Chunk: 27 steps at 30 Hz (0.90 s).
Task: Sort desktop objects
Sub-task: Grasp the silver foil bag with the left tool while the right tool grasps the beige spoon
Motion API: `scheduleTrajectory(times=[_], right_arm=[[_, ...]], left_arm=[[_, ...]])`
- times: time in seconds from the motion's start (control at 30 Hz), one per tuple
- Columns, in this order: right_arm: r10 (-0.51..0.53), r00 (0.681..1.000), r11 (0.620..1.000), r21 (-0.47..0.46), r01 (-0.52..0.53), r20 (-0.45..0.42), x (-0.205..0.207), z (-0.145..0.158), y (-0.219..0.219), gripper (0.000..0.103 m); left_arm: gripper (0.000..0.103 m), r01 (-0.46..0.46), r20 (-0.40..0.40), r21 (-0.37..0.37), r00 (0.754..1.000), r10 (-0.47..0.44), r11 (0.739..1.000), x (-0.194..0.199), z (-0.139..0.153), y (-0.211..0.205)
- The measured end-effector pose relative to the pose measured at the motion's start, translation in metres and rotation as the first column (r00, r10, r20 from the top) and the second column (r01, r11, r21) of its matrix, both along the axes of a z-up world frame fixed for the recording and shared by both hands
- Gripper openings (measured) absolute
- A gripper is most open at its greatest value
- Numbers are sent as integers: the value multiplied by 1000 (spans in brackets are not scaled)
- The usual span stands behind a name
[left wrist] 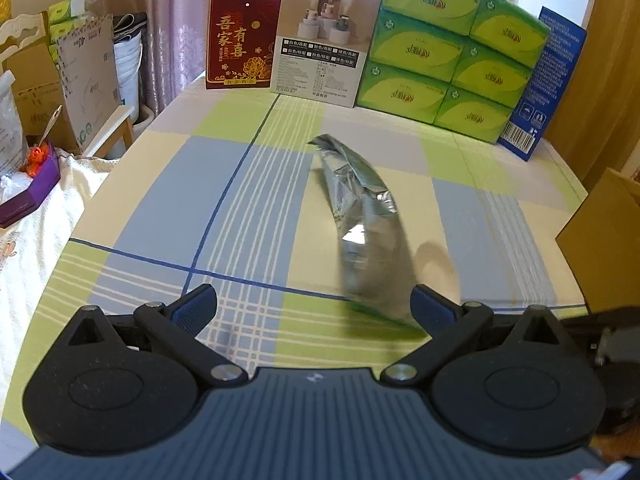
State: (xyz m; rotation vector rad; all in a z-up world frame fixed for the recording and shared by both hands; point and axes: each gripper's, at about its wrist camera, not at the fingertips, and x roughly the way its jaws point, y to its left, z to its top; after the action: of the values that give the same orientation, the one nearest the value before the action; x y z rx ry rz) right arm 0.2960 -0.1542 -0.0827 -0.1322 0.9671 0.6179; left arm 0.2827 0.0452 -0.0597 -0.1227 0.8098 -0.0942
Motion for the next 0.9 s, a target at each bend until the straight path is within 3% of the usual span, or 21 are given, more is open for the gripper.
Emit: scheduleTrajectory(times=[0.37, 0.77, 0.83, 0.87, 0.9], right_arm=[[-133, 987, 991, 22, 132, 89, 15, 9, -17, 5], [-161, 980, 986, 55, 156, 112, 43, -4, -24, 7], [-164, 977, 986, 58, 158, 133, 48, -5, -22, 12], [-165, 975, 986, 62, 157, 149, 51, -6, -21, 22], [-163, 973, 986, 64, 154, 161, 54, -7, -20, 39]], left_arm=[[101, 154, 24, 84, 987, -156, 985, 38, 6, -19], [88, 300, -130, 134, 950, -284, 944, 101, -16, -49], [81, 314, -153, 131, 944, -294, 940, 105, -21, -51], [75, 320, -163, 131, 941, -298, 938, 107, -23, -51], [75, 322, -167, 136, 940, -298, 937, 108, -25, -51]])
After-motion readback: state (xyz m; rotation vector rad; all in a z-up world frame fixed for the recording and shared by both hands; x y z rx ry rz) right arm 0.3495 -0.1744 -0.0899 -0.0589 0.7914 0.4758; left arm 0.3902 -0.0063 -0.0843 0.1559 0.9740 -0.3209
